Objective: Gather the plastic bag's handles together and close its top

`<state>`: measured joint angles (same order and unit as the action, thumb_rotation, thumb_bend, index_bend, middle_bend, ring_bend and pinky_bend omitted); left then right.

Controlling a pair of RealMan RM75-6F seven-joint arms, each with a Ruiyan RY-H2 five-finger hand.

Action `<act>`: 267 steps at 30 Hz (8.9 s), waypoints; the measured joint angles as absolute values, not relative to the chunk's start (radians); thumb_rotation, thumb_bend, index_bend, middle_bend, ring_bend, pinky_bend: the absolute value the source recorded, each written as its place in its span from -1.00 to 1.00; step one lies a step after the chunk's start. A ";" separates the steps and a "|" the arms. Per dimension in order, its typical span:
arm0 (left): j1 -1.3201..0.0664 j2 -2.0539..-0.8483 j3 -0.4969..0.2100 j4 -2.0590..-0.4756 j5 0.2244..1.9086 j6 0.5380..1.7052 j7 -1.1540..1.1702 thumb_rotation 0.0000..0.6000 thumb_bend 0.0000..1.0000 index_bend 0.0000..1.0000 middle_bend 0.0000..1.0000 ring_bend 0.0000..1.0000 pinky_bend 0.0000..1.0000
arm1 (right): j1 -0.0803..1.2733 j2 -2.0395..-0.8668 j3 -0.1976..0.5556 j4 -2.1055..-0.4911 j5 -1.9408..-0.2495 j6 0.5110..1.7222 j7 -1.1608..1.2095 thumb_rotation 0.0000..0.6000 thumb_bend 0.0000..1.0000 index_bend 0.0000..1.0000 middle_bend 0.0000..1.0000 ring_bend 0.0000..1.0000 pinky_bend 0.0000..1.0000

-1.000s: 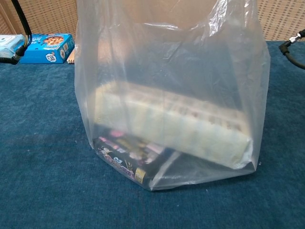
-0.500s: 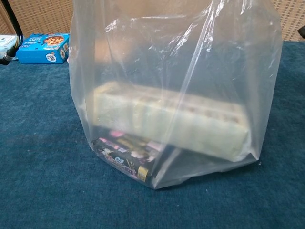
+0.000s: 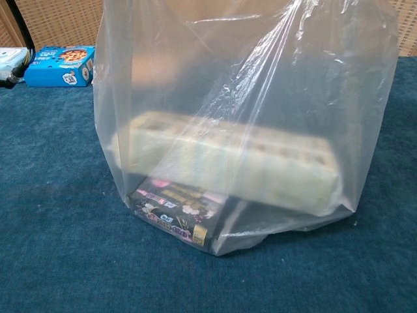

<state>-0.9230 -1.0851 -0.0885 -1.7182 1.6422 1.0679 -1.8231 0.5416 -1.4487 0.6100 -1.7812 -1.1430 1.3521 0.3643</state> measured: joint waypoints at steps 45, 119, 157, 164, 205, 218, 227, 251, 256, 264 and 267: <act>-1.035 -1.232 -0.203 -1.685 1.533 0.884 -1.600 -1.00 -0.48 -0.65 -0.47 -0.71 -0.74 | 0.557 -1.374 0.559 -1.922 -1.194 1.344 0.340 0.81 -0.86 -0.58 -0.54 -0.74 -0.81; -1.143 -1.282 -0.150 -1.574 1.619 0.959 -1.946 -1.00 -0.49 -0.38 -0.47 -0.68 -0.67 | 0.727 -1.385 0.561 -1.766 -1.004 1.154 0.231 0.82 -0.86 -0.59 -0.55 -0.75 -0.82; -1.090 -1.240 -0.165 -1.620 1.598 1.006 -1.947 -1.00 -0.49 -0.38 -0.47 -0.68 -0.66 | 0.594 -1.256 0.494 -1.771 -1.131 1.185 0.381 0.81 -0.86 -0.64 -0.57 -0.76 -0.82; -1.079 -1.242 -0.165 -1.624 1.587 1.008 -1.963 -1.00 -0.49 -0.38 -0.47 -0.68 -0.66 | 0.560 -1.243 0.484 -1.758 -1.140 1.231 0.374 0.82 -0.84 -0.64 -0.57 -0.76 -0.82; -1.053 -1.299 -0.244 -1.569 1.544 0.932 -2.436 -1.00 -0.49 0.00 0.19 0.10 -0.13 | 0.418 -1.167 0.429 -1.756 -1.224 1.318 0.473 0.82 -0.83 -0.64 -0.57 -0.76 -0.82; -1.034 -1.298 -0.263 -1.597 1.419 0.895 -2.139 -1.00 -0.48 -0.26 -0.23 -0.58 -0.74 | 0.407 -1.163 0.427 -1.754 -1.241 1.325 0.503 0.81 -0.84 -0.64 -0.57 -0.76 -0.82; -1.009 -1.313 -0.312 -1.656 1.271 0.874 -1.822 -1.00 -0.49 -0.42 -0.41 -0.78 -0.87 | 0.403 -1.158 0.431 -1.749 -1.244 1.326 0.522 0.82 -0.83 -0.64 -0.57 -0.76 -0.82; -0.955 -1.471 -0.502 -1.689 1.101 0.887 -1.508 -1.00 -0.44 -0.31 -0.42 -0.69 -0.67 | 0.393 -1.143 0.440 -1.740 -1.253 1.329 0.573 0.82 -0.83 -0.64 -0.57 -0.76 -0.82; -0.927 -1.479 -0.527 -1.694 1.146 0.887 -1.549 -1.00 -0.44 -0.01 -0.21 -0.51 -0.66 | 0.392 -1.138 0.444 -1.743 -1.255 1.329 0.582 0.81 -0.83 -0.64 -0.57 -0.76 -0.82; -0.903 -1.463 -0.505 -1.703 1.294 0.898 -1.517 -1.00 -0.42 0.12 -0.04 -0.31 -0.51 | 0.428 -1.145 0.470 -1.720 -1.226 1.299 0.578 0.82 -0.83 -0.64 -0.57 -0.76 -0.82; -0.896 -1.453 -0.484 -1.700 1.354 0.915 -1.454 -1.00 -0.42 0.13 0.00 -0.27 -0.48 | 0.422 -1.144 0.468 -1.726 -1.230 1.305 0.580 0.82 -0.83 -0.64 -0.57 -0.76 -0.82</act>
